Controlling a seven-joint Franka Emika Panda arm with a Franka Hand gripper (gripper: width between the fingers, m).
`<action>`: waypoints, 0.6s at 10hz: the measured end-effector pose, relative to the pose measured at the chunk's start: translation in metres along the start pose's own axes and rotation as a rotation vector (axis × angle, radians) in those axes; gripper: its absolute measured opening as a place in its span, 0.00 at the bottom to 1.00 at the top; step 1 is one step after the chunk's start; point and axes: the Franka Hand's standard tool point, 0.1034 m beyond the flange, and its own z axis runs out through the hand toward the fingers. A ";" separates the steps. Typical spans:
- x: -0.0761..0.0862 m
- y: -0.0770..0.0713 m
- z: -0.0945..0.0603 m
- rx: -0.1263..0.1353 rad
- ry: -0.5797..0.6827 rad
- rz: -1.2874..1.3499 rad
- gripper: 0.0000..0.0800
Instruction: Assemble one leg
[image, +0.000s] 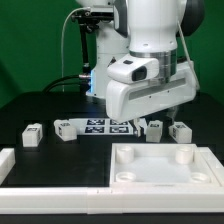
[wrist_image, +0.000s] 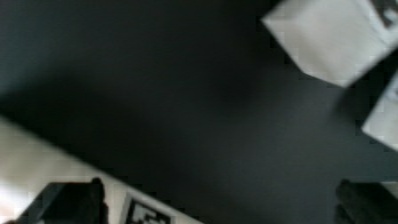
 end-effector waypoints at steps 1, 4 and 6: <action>0.001 -0.008 0.001 0.000 -0.001 0.092 0.81; 0.004 -0.038 0.006 0.000 0.010 0.295 0.81; 0.007 -0.057 0.007 0.000 0.006 0.256 0.81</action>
Offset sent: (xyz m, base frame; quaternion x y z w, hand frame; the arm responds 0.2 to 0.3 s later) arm -0.0170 0.0289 -0.0017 -0.0096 0.0119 0.1254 0.9920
